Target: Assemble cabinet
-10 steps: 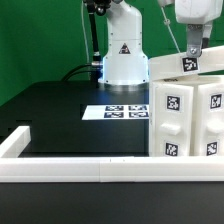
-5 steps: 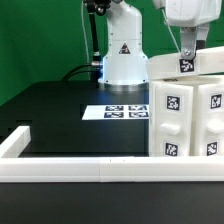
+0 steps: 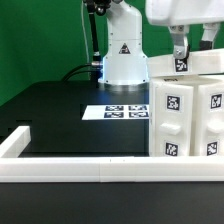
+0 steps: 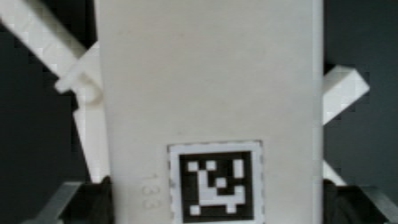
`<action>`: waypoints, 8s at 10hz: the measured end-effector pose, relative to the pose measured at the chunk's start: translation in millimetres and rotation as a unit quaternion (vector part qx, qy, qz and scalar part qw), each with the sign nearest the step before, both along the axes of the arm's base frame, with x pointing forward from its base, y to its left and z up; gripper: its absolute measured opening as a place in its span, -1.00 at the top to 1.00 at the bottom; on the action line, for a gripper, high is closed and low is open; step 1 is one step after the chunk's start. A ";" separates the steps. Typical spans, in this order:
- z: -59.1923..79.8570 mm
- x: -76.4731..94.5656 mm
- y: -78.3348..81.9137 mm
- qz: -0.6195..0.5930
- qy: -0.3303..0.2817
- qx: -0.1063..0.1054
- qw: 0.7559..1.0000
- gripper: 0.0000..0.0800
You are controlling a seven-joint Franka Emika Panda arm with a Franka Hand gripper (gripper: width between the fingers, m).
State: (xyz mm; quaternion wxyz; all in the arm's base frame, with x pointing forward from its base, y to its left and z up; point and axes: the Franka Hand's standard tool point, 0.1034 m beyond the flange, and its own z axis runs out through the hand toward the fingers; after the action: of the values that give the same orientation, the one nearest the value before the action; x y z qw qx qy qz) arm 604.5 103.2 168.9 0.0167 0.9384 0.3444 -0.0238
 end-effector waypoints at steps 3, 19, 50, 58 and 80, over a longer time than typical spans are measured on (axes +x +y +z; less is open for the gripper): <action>-0.7 2.4 -0.9 -0.198 -0.003 0.012 0.980 -0.38; -3.2 7.4 -8.9 -0.824 -0.003 0.074 0.562 -0.38; 19.0 21.5 2.4 -0.017 -0.009 0.052 0.998 -0.62; 14.2 24.5 -5.2 0.391 -0.001 0.001 0.920 -0.62; -9.6 14.8 -4.8 -0.258 0.020 0.046 0.965 -0.37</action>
Offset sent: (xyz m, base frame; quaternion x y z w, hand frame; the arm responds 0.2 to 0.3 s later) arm 0.0004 -0.0014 -0.0122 0.1048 0.0269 0.3349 0.9360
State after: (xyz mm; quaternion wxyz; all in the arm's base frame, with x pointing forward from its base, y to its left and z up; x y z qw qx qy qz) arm 619.3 98.5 159.4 -0.0401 0.9946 0.0913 -0.0300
